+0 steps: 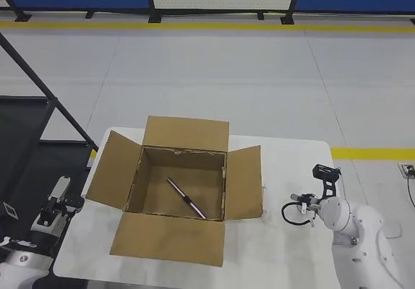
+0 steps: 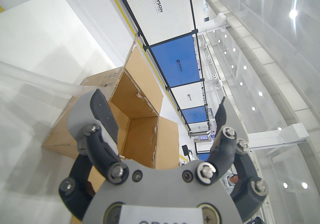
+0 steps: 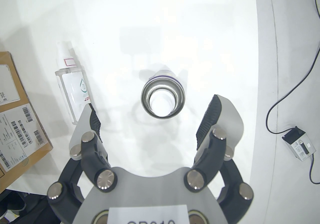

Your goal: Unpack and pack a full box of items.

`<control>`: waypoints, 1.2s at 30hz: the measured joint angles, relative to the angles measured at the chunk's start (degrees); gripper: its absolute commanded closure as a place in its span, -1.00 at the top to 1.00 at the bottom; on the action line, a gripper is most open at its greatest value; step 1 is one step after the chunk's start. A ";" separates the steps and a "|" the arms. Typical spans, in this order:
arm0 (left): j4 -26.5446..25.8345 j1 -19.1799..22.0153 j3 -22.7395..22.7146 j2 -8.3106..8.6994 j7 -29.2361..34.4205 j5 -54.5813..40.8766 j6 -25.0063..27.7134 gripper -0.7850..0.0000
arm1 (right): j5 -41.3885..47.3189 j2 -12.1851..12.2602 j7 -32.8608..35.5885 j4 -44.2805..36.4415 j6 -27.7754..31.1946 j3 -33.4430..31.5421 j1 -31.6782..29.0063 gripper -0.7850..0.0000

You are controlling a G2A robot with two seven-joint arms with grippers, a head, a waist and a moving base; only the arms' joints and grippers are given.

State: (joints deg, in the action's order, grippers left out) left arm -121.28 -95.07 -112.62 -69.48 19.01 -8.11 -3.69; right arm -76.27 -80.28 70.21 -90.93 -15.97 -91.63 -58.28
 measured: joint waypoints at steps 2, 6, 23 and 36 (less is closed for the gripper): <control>0.00 0.00 0.00 0.00 0.00 0.00 0.00 1.00 | 0.19 0.08 -0.26 1.17 0.11 -0.07 0.49 -0.14; 0.00 0.00 0.00 0.00 0.00 0.00 0.00 1.00 | 0.78 0.20 -0.47 2.97 -0.19 -0.18 1.01 -0.83; 0.00 0.00 0.00 0.00 0.00 0.00 0.00 1.00 | -2.62 0.47 2.70 -20.96 -3.50 3.65 -3.44 -1.00; 0.00 0.00 0.00 0.00 0.00 0.00 0.00 1.00 | -9.70 -2.35 9.15 -30.65 2.18 31.48 14.50 -1.00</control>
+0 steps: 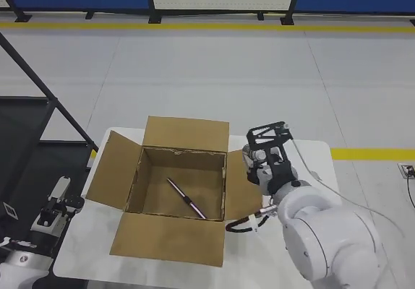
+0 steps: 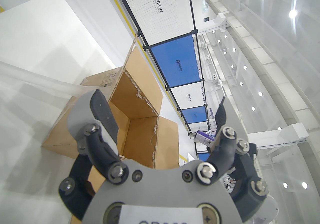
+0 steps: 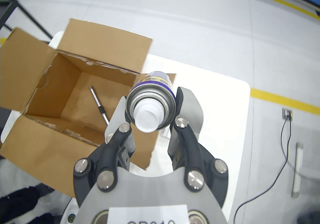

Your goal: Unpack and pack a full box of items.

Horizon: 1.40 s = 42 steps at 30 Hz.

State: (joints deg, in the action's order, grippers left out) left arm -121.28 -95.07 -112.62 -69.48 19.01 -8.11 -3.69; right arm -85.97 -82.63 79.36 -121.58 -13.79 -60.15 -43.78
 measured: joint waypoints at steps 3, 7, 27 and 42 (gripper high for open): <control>0.00 0.00 0.00 0.00 0.00 0.00 0.00 1.00 | 4.17 -1.99 -0.31 8.95 0.01 6.99 8.47 -1.00; 0.00 0.00 0.00 0.00 0.00 0.00 0.00 1.00 | 11.35 -5.36 -2.69 24.25 -1.08 14.49 18.94 -1.00; 0.00 0.00 0.00 0.00 0.00 0.00 0.00 1.00 | 35.11 -22.41 -24.24 88.33 2.60 32.47 34.86 -1.00; 0.00 0.00 0.00 0.00 0.00 0.00 0.00 1.00 | 39.28 -27.98 -30.46 102.87 10.71 31.39 37.17 -0.36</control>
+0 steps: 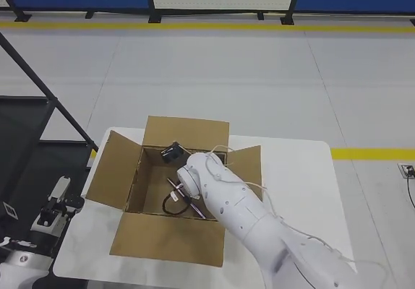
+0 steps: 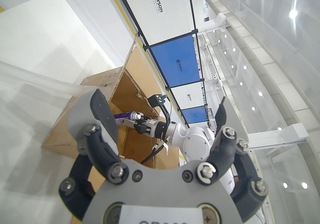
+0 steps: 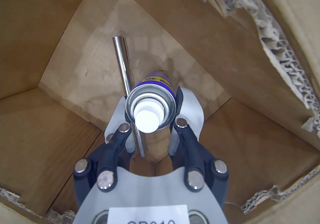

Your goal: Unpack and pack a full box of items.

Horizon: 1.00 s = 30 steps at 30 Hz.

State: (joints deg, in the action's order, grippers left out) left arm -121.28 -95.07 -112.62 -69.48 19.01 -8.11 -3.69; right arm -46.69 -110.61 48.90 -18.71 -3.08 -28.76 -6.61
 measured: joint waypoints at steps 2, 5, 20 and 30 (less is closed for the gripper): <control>0.00 0.00 0.00 0.00 0.00 0.00 0.00 1.00 | 0.17 -0.47 -0.28 1.01 0.37 -0.14 0.15 -0.32; 0.00 0.00 0.00 0.00 0.00 0.00 0.00 1.00 | 0.58 -0.98 -0.82 2.38 0.95 -0.51 0.43 -0.07; 0.00 0.00 0.00 0.00 0.00 0.00 0.00 1.00 | -0.44 -2.30 -2.70 2.50 1.18 -1.47 1.46 0.79; 0.00 0.00 0.00 0.00 0.00 0.00 0.00 1.00 | -2.12 0.05 -3.33 -6.99 2.04 -4.00 1.18 1.00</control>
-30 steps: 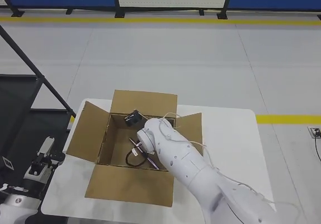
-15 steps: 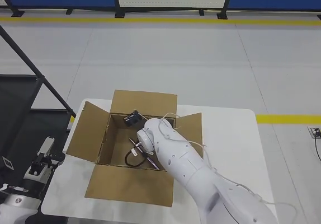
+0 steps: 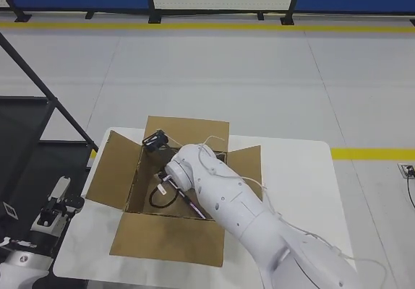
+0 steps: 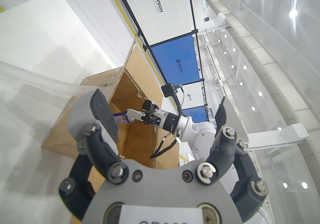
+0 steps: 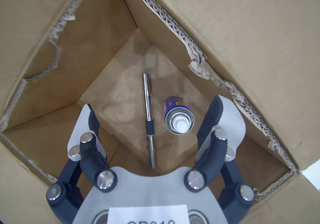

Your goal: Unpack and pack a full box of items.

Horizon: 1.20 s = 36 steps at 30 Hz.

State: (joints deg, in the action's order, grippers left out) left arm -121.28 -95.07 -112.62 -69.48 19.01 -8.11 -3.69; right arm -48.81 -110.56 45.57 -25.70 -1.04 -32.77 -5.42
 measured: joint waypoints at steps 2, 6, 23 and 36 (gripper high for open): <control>0.00 0.00 0.00 0.00 0.00 0.00 0.00 1.00 | -1.40 1.25 0.53 -4.81 -0.78 -0.84 -1.39 1.00; 0.00 0.00 0.00 0.00 0.00 0.00 0.00 1.00 | -6.40 4.83 3.66 -18.42 -3.77 -3.49 -6.37 1.00; 0.00 0.00 0.00 0.00 0.00 0.00 0.00 1.00 | -46.08 19.66 31.77 -101.07 -7.22 -37.42 -54.59 1.00; 0.00 0.00 0.00 0.00 0.00 0.00 0.00 1.00 | -34.23 21.09 34.51 -89.50 -1.90 -54.56 -61.41 1.00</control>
State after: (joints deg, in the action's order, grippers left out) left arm -121.28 -95.07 -112.62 -69.48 19.01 -8.11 -3.69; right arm -83.04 -89.48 80.08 -115.20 -2.94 -87.32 -66.83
